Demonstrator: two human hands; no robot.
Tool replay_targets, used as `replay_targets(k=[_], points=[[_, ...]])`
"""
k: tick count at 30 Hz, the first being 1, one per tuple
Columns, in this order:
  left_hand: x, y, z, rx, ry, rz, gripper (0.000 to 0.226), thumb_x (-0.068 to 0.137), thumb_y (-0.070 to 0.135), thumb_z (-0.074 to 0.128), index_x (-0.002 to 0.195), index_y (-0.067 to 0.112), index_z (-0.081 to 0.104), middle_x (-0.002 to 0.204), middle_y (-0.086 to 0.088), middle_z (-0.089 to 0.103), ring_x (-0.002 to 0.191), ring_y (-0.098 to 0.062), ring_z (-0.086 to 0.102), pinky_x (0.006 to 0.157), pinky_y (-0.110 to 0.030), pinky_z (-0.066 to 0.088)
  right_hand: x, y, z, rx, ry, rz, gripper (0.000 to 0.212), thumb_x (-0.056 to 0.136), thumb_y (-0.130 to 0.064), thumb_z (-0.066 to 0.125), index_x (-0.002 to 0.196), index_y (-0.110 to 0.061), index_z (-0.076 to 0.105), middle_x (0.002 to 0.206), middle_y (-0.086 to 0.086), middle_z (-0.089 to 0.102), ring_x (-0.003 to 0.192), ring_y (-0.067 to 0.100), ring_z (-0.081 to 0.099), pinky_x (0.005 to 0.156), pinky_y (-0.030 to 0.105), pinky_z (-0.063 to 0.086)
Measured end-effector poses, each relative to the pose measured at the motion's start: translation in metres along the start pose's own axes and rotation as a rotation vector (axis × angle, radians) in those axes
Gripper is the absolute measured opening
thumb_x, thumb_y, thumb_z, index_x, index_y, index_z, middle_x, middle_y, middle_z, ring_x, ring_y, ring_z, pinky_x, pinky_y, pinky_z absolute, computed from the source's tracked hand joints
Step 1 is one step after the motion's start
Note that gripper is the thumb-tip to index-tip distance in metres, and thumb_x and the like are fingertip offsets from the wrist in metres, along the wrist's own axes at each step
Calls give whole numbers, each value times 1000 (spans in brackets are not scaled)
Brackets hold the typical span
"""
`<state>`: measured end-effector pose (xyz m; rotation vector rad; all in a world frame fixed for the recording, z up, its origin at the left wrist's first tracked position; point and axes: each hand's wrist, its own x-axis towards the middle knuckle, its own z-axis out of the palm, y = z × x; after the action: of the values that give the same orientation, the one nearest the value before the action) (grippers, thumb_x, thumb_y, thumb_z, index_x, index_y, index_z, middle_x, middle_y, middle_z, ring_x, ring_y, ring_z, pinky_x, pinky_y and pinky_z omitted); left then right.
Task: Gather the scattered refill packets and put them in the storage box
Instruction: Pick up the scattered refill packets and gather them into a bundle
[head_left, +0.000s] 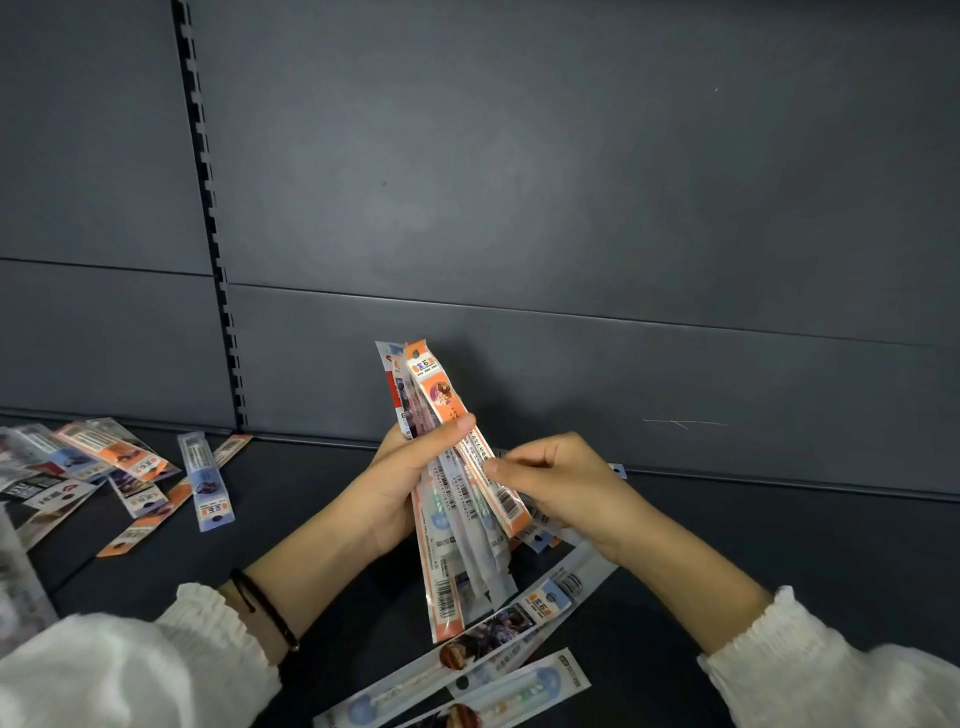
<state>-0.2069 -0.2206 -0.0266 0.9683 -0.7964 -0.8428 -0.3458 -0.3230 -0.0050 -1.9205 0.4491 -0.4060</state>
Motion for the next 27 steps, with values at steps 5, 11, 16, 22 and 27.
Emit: replay_targets(k=[5, 11, 16, 22, 27], points=[[5, -3, -1, -133, 83, 15, 40, 83, 10, 64, 121, 16, 54, 103, -6, 74, 92, -18, 72, 75, -34, 59, 3, 4, -1, -160, -5, -124, 15, 88, -24, 66, 93, -14, 75, 81, 1, 75, 72, 13, 71, 67, 26, 56], [11, 8, -13, -295, 152, 6, 28, 85, 4, 57, 110, 16, 59, 83, -6, 74, 68, -17, 71, 66, -34, 61, 1, 10, -35, -342, -52, -185, 16, 84, -29, 70, 99, -23, 75, 75, 2, 69, 66, 21, 59, 64, 35, 50], [15, 12, -27, -377, 185, 22, 6, 89, 16, 59, 88, 20, 55, 61, 4, 53, 44, -7, 49, 45, -21, 46, -12, 21, -46, -552, -351, -94, 31, 75, -41, 76, 105, -37, 69, 98, -15, 60, 89, -2, 56, 80, 20, 50], [15, 10, -28, -317, 206, 16, 10, 89, 19, 61, 84, 21, 53, 61, 5, 48, 45, -7, 46, 44, -20, 43, -14, 28, -31, -723, -415, -165, 37, 71, -47, 78, 103, -36, 63, 108, -25, 49, 107, -9, 40, 87, 8, 36], [13, 13, -27, -306, 203, 33, 8, 89, 18, 61, 84, 22, 56, 60, 5, 49, 47, -7, 46, 46, -20, 44, -14, 23, -42, -779, -480, -94, 18, 78, -35, 75, 86, -36, 59, 106, -12, 54, 100, 0, 44, 88, 23, 43]])
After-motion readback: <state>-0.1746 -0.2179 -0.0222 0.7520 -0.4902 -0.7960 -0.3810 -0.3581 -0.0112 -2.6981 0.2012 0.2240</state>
